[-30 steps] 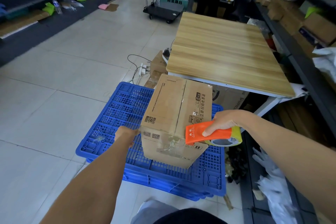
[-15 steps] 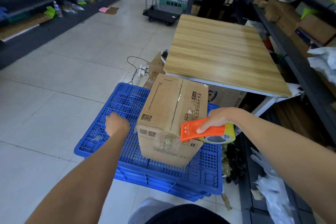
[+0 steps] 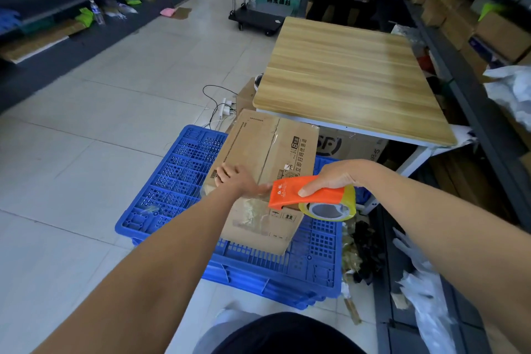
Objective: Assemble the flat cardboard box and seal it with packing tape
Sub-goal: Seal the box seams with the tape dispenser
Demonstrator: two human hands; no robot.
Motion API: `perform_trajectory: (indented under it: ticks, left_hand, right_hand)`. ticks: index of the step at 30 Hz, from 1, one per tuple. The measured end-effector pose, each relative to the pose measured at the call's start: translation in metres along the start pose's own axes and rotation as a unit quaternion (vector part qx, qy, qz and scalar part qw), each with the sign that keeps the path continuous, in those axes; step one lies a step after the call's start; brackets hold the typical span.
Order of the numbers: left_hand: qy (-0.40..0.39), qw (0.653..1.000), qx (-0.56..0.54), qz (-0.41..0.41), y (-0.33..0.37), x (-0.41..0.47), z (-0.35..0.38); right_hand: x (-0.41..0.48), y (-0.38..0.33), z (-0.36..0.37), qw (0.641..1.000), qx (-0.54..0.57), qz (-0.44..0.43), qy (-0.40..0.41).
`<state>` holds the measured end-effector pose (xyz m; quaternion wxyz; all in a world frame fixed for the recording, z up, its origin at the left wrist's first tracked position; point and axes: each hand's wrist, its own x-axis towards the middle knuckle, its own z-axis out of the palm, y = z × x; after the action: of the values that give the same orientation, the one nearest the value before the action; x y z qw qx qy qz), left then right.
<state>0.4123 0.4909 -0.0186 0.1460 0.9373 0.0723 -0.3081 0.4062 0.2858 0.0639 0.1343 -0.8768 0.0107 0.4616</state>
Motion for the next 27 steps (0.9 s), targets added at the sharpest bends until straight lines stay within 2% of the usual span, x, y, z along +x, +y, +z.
perform_trajectory:
  ticks: [3,11,16,22,27]
  left_hand:
    - [-0.024,0.999,0.029,0.011,-0.004,0.005,-0.003]
    - [-0.011,0.998,0.064,-0.008,0.000,-0.001,0.005]
    - [0.001,0.999,0.045,-0.026,-0.009,-0.004,0.006]
    - [0.011,1.000,0.022,-0.018,0.010,0.002,0.015]
    - [0.016,0.999,0.030,-0.018,0.009,0.006,0.016]
  right_hand:
    - [-0.004,0.007,-0.002,1.000,0.024,-0.012,-0.005]
    - [-0.004,0.024,0.012,0.999,0.016,-0.039,0.002]
    - [-0.023,0.086,-0.003,0.997,-0.067,0.025,0.003]
    - [-0.033,0.141,0.001,0.996,-0.006,0.085,-0.002]
    - [-0.024,0.163,0.007,0.994,-0.026,0.102,-0.003]
